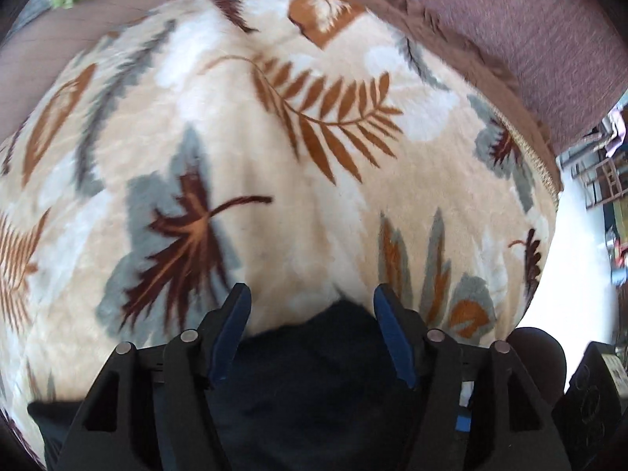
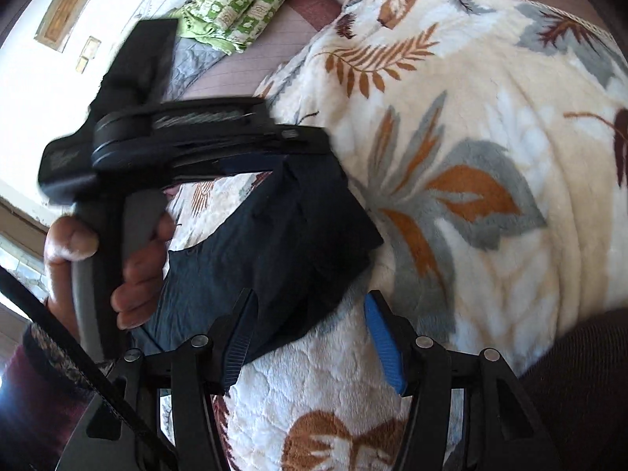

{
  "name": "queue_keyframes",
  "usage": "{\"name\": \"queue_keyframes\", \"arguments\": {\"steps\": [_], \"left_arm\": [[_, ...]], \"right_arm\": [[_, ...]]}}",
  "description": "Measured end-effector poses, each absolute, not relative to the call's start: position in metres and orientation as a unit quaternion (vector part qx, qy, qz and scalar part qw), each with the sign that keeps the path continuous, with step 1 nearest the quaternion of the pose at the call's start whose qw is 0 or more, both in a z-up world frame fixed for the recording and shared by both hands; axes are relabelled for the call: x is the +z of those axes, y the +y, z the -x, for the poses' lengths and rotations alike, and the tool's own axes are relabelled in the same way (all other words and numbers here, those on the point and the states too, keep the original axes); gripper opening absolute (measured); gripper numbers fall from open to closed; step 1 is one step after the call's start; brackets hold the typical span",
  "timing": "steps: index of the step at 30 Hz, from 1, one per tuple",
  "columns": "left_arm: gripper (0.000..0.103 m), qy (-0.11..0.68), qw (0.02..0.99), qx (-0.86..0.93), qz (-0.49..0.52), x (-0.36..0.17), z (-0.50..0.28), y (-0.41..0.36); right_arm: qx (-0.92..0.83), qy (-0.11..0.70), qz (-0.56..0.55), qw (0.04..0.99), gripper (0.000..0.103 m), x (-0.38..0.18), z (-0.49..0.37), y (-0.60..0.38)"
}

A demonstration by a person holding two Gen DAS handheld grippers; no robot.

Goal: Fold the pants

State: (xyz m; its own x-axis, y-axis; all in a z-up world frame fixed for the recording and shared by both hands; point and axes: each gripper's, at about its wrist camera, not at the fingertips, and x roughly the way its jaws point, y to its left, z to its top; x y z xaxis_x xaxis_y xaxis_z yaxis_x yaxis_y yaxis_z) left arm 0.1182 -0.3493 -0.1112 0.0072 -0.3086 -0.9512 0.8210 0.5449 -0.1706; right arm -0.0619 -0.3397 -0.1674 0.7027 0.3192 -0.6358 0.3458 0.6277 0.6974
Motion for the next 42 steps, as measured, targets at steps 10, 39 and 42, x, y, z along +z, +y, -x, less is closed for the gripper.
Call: {"name": "queue_keyframes", "arguments": {"steps": [10,39,42], "left_arm": [[0.012,0.527,0.670,-0.437,-0.286,-0.108,-0.095,-0.357],[0.012,0.541,0.785,-0.299,0.051,-0.084,-0.168,-0.053],[0.016,0.542,0.786,-0.284,0.085,-0.090,-0.172,-0.025]], "right_arm": [[-0.001,0.369,-0.386,0.845,0.012,-0.162,0.039,-0.329],[0.211,0.413,-0.150,0.873,0.015,-0.107,-0.040,-0.136],[0.240,0.424,-0.158,0.859,0.030,-0.119,-0.048,-0.122]]}}
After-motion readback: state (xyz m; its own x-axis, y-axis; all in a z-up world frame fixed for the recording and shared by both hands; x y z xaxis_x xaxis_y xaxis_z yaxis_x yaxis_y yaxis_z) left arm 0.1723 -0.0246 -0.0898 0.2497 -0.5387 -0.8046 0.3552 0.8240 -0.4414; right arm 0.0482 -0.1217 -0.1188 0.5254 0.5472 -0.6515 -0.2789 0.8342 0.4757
